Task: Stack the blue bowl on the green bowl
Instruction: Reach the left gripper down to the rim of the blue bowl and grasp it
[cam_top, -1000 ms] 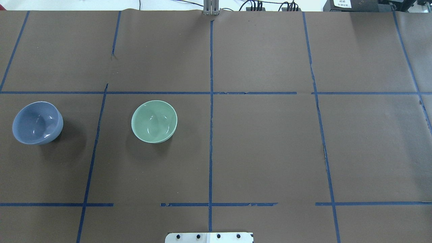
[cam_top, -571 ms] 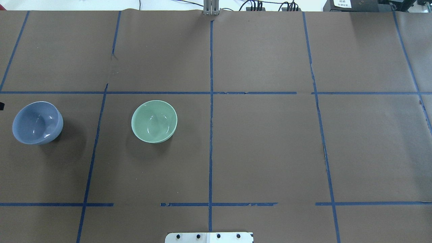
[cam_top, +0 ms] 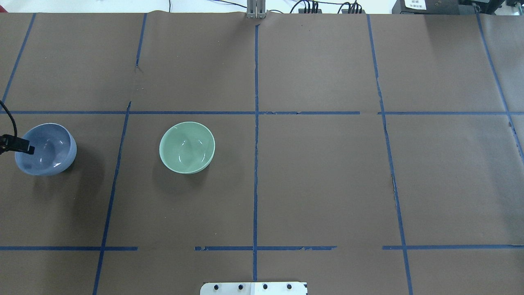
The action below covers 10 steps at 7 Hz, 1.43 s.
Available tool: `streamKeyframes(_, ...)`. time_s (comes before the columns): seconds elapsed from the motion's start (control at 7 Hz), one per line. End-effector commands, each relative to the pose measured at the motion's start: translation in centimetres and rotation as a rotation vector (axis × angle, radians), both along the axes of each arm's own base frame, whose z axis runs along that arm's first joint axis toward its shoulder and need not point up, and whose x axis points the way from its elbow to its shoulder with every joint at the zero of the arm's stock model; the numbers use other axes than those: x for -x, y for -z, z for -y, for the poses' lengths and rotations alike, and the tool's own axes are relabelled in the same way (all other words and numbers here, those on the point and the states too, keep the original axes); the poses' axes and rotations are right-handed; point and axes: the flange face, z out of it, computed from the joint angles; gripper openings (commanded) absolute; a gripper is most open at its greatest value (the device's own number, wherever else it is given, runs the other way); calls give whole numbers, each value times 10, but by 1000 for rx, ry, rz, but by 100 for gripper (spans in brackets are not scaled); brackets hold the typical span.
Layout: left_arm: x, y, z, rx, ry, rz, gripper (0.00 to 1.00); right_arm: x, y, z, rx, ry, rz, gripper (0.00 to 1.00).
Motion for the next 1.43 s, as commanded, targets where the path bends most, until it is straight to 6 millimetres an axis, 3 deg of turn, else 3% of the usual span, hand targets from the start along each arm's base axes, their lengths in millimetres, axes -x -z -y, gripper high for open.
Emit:
streamKeyframes(0.0,-10,-5,-1,-2,-14,8,59,0,0,0,1,-1,0,100)
streamKeyframes(0.14,-10,-3,-1,-8,-18,6,26,0,0,0,0,0,0,100)
streamKeyframes(0.29,-10,0,-1,-16,-20,3,0,0,0,0,1,-1,0,100)
streamKeyframes(0.57,-1,12,-4,-31,-15,-13,0,0,0,0,0,0,0,100)
streamKeyframes(0.86,36,58,-34,-60,-69,-98,0,0,0,0,1,-1,0,100)
streamKeyframes(1.0,66,78,-32,-56,-70,-116,0,0,0,0,0,0,0,100)
streamKeyframes(1.29,104,142,-30,-30,-58,-56,0,0,0,0,1,-1,0,100)
